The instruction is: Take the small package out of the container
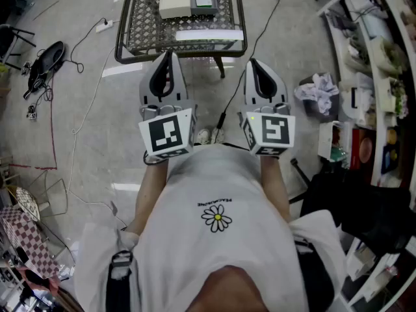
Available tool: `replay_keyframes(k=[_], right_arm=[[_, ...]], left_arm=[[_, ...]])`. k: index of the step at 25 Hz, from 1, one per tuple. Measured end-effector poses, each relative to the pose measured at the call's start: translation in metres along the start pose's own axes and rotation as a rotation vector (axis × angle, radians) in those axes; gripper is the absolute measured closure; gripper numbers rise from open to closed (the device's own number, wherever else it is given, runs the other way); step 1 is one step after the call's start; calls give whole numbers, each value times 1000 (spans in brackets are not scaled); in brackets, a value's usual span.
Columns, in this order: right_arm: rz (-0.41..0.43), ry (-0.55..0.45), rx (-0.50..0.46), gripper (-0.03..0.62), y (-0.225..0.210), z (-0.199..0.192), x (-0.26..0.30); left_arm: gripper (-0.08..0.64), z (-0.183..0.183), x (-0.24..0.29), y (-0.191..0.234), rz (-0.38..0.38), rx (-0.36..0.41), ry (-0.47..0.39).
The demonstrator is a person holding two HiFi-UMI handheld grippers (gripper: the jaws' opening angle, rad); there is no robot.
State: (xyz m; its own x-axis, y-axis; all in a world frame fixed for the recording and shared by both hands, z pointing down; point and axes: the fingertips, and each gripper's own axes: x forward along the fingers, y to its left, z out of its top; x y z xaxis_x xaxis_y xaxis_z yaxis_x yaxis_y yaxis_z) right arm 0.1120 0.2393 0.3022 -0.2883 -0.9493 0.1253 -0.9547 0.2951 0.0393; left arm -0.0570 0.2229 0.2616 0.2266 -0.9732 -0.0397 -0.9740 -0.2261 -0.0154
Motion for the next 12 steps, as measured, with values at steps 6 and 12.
replay_keyframes(k=[6,12], right_arm=[[10,-3,6,561,-5,-3,0],[35,18,20,561,-11,-8,1]], left_arm=[[535,-5,4,-5,-1,3,5],[535,-5,11,-11,3,-3,3]])
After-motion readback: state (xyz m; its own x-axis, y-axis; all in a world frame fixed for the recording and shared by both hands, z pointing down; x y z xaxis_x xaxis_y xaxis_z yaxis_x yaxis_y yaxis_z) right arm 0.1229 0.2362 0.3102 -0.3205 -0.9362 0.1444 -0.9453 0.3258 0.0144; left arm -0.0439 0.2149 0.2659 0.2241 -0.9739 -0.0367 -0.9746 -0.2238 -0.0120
